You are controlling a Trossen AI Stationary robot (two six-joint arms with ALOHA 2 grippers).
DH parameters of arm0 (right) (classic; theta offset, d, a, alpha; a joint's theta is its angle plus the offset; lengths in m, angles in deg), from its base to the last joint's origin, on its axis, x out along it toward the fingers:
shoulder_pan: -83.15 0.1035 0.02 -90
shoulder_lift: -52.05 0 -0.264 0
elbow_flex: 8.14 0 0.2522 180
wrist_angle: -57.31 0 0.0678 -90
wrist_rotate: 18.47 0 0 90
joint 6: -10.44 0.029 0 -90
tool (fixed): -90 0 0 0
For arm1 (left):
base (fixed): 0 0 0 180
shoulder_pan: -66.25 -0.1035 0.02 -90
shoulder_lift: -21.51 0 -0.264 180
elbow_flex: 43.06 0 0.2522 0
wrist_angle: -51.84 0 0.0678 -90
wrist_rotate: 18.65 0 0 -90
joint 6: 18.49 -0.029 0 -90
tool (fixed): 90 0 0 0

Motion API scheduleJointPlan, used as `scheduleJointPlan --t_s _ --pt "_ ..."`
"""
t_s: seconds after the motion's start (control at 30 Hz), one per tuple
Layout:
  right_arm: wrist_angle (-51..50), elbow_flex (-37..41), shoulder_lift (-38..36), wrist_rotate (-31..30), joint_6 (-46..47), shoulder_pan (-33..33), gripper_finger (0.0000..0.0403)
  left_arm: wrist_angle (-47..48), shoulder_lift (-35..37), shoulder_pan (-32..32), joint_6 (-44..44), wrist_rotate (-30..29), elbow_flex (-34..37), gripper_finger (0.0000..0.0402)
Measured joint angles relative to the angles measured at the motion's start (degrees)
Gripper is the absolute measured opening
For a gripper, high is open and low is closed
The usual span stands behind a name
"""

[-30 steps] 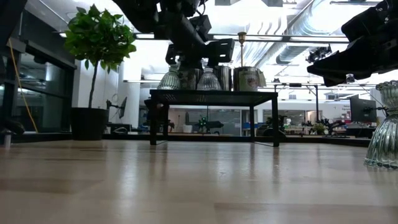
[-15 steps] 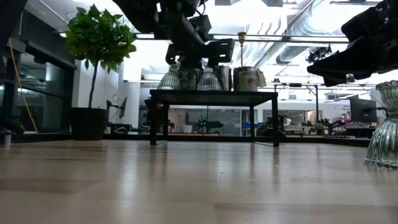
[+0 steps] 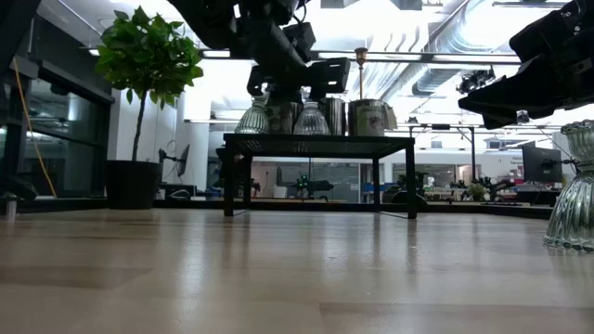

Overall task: Pick & Place candle stick holders
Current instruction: Put the transparent glass candle holder on the shelf

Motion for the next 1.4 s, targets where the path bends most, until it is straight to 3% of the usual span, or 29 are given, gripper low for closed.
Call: scheduleJointPlan --t_s 0.3,0.7,1.03,1.4 --pt "0.0 0.0 0.0 0.0 0.0 0.0 0.0099 -0.1 0.0 0.0 0.0 0.0 0.0 0.0183" --pt "0.0 0.0 0.0 0.0 0.0 0.0 0.0099 -0.4 0.0 0.0 -1.3 0.0 0.0 0.0298" --pt "0.0 0.0 0.0 0.0 0.0 0.0 0.0099 -6.4 0.0 0.1 -9.9 -1.6 0.0 0.0303" --pt "0.0 0.0 0.0 0.0 0.0 0.0 0.0099 -8.8 0.0 0.1 -11.2 -1.6 0.0 0.0303"
